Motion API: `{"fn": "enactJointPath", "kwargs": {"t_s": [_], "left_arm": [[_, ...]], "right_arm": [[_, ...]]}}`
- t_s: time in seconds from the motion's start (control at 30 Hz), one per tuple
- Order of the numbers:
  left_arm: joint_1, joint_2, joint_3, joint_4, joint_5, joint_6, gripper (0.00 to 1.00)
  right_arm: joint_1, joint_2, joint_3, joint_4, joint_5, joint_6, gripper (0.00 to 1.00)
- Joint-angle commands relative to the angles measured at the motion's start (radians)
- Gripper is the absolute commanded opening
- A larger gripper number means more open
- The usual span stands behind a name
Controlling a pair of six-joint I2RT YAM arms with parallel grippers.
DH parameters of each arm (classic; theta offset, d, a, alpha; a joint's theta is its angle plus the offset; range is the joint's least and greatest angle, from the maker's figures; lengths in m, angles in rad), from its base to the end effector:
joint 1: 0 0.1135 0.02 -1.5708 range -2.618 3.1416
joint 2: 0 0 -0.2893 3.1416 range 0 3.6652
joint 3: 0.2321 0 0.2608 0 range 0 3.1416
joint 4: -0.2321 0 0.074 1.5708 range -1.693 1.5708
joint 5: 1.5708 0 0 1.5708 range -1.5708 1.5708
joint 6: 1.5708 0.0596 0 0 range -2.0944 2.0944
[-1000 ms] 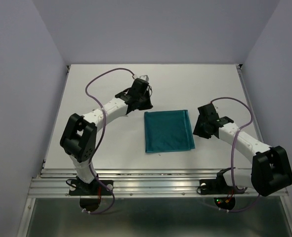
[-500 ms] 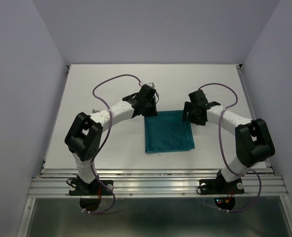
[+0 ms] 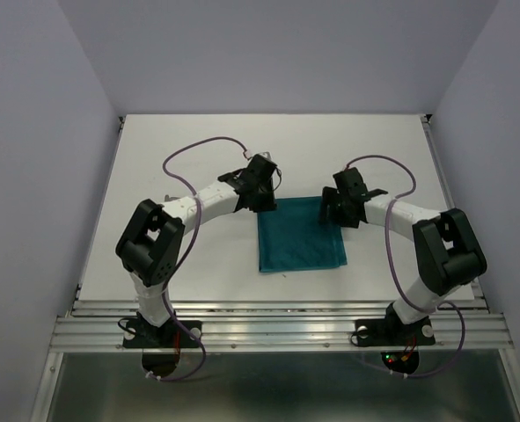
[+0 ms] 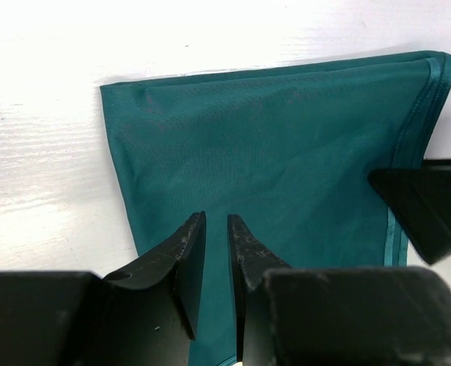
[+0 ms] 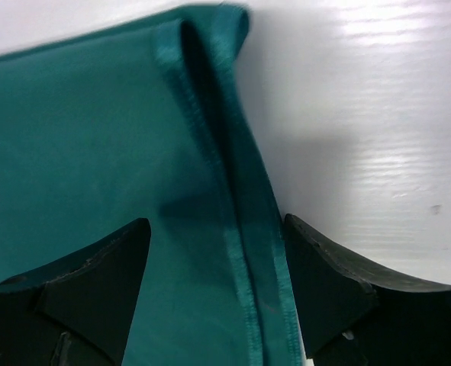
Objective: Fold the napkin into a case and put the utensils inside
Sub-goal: Move the lower triangle-folded napkin to the center of the board.
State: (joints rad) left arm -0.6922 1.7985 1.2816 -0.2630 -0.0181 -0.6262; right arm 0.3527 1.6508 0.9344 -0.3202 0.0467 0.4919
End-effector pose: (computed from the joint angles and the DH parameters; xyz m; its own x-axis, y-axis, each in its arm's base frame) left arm 0.3322 -0.2740 0.2281 -0.8068 -0.0923 -0.5835 0.1918 0.8934 -0.4064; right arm 0.3218 0.1155 0.1655 -0.8644 0.1846 -0.4678 0.0970 0.9739 0.2051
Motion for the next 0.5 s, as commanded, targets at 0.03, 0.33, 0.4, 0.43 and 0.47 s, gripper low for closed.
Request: {"fn": "enactJointPath", "kwargs": {"t_s": [0.03, 0.33, 0.4, 0.43, 0.47], "left_arm": [[-0.001, 0.018, 0.076, -0.025, -0.033, 0.005, 0.30], [-0.001, 0.070, 0.199, -0.061, -0.037, 0.023, 0.31], [-0.013, 0.087, 0.229, -0.074, -0.040, 0.029, 0.35], [-0.020, 0.094, 0.243, -0.084, -0.046, 0.034, 0.39], [-0.029, 0.102, 0.274, -0.103, -0.054, 0.040, 0.41]], "right_arm": [[0.098, -0.052, -0.069, 0.023, -0.102, 0.092, 0.75], [0.158, -0.135, -0.043, -0.043, 0.074, 0.113, 0.78], [0.131, -0.166, -0.036, -0.077, 0.129, 0.103, 0.82], [0.111, -0.172, -0.036, -0.092, 0.162, 0.100, 0.83], [0.064, -0.189, -0.039, -0.108, 0.169, 0.097, 0.85]]}}
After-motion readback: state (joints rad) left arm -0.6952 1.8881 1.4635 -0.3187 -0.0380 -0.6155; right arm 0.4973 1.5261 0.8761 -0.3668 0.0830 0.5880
